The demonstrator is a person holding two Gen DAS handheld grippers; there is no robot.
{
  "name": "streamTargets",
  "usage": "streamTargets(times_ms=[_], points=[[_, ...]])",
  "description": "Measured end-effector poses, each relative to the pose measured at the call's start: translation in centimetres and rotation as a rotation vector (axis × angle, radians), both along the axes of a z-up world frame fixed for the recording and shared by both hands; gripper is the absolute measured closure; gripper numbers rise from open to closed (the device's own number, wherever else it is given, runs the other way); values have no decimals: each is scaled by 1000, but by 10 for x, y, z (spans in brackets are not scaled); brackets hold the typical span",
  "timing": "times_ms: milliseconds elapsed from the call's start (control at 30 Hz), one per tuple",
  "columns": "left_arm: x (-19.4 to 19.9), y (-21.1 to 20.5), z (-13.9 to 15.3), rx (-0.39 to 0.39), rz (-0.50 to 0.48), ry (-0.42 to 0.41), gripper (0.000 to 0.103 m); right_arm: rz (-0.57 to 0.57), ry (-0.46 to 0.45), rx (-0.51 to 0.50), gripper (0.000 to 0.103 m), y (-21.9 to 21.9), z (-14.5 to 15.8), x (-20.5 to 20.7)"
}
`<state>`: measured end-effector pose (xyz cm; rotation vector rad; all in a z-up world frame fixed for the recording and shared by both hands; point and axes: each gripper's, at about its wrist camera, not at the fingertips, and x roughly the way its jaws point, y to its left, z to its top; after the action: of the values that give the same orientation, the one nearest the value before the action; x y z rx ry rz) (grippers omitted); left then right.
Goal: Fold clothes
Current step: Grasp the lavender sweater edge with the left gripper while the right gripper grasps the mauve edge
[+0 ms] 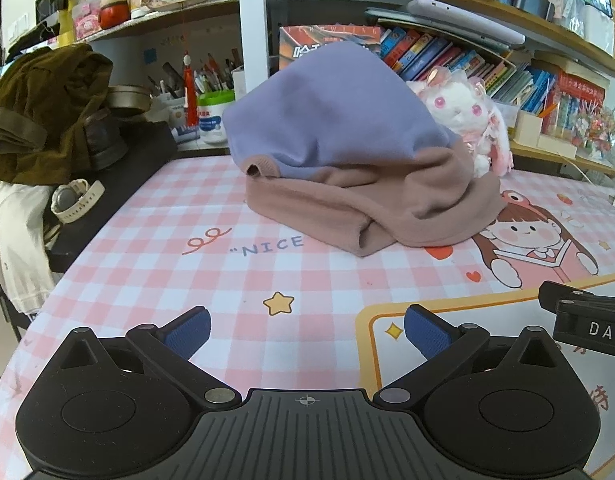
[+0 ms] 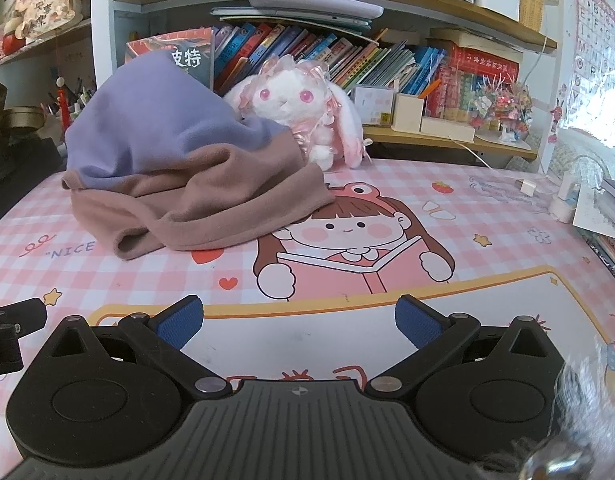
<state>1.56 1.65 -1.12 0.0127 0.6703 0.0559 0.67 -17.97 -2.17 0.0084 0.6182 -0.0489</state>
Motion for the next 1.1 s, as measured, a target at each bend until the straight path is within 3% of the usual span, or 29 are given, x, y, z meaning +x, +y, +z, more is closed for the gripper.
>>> streamTargets(times_ms=[167,367,633,700,867,967,1100], points=[[9,5,-4,-12,-7,14,0,8,9,7,0,5,-1,7],[32,23,-5,-90,-30,35,1,27,12,8,0,14,1,20],[99,61,6,-191,-100,19,12,81,50,-34,13,32,-1,42],[122,72,3,-222,-81,34,24,96,60,-51,16,38,-2,47],[176,99,-9,-404,-9,113,38,126,75,-43,20,46,-1,47],[198,107,-15,-492,15,114,40,137,82,-29,20,48,0,43],[216,122,-25,-685,45,92,57,165,119,-5,20,51,-1,34]])
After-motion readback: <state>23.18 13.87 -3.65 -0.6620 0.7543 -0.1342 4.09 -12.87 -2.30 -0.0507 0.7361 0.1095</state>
